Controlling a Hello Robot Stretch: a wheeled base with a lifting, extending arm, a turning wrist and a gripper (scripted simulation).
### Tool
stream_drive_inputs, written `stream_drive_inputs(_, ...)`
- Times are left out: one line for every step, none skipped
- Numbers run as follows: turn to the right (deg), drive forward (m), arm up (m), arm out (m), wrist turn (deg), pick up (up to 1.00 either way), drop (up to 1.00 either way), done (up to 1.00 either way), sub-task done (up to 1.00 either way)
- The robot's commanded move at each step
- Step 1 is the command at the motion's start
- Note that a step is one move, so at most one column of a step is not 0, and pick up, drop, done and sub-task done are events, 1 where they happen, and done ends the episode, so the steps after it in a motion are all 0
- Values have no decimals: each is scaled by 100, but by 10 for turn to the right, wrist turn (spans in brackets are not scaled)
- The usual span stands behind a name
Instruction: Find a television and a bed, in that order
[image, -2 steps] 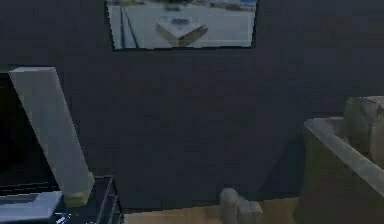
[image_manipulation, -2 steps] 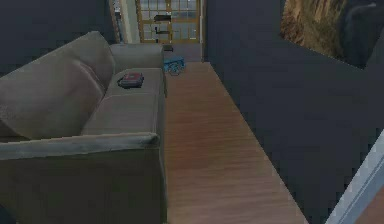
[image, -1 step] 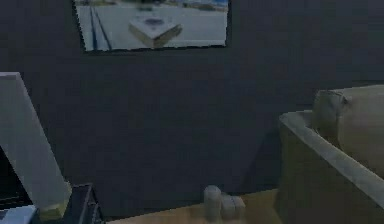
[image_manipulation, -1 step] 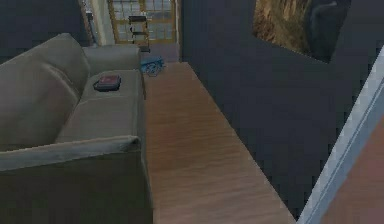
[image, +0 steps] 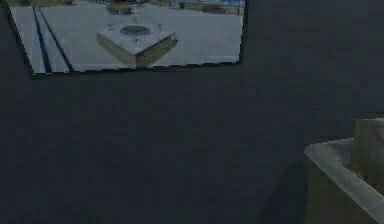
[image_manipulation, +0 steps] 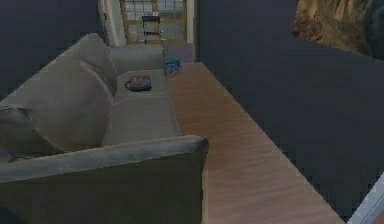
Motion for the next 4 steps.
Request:
stream_drive_inputs(-450,0,0,0,0,0,0,0,0)
stream_drive_inputs(-270,0,0,0,0,0,0,0,0)
stream_drive_inputs(0,0,0,0,0,0,0,0,100)
stream_drive_inputs(-450,0,0,0,0,0,0,0,0)
